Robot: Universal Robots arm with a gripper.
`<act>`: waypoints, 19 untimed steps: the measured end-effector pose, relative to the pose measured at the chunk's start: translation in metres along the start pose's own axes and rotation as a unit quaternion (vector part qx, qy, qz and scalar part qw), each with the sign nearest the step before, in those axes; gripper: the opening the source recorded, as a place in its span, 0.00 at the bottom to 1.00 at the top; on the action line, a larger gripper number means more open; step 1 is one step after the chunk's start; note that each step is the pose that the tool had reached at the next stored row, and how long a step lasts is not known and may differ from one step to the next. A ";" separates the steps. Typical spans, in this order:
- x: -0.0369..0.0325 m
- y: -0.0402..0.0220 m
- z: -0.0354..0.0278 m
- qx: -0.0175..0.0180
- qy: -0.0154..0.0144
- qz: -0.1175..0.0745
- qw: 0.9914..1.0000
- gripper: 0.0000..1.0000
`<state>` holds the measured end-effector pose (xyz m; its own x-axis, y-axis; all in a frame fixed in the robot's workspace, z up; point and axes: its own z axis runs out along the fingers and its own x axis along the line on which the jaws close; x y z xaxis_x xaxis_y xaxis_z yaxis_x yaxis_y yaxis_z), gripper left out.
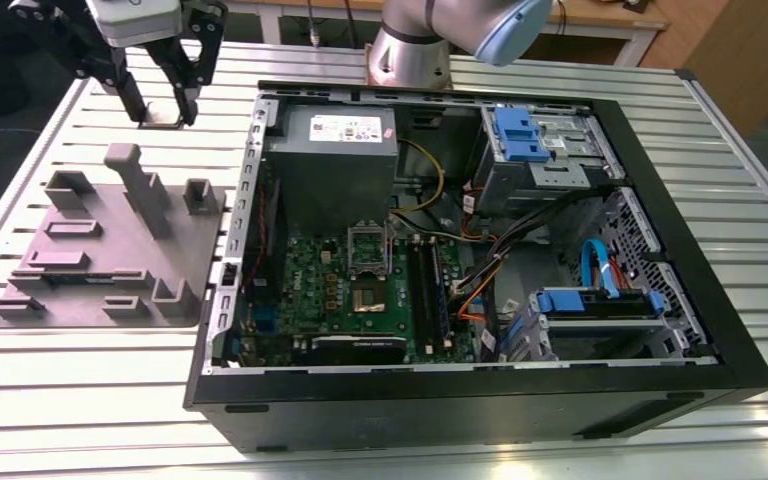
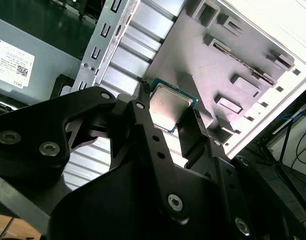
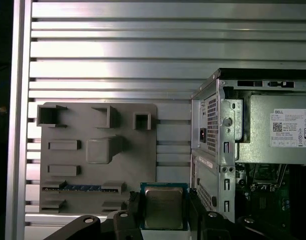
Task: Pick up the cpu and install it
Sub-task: 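Pick up the cpu and move it towards the insertion slot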
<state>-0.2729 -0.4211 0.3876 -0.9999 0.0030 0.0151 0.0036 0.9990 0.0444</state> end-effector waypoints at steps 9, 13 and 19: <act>-0.0078 0.0000 -0.0001 0.000 0.000 0.000 1.000 0.47; -0.0111 0.0000 -0.0002 0.000 0.000 0.000 1.000 0.47; -0.0151 0.0001 -0.0003 0.000 0.000 0.000 1.000 0.47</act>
<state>-0.2578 -0.4211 0.3877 -0.9999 0.0030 0.0151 0.0036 0.9990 0.0443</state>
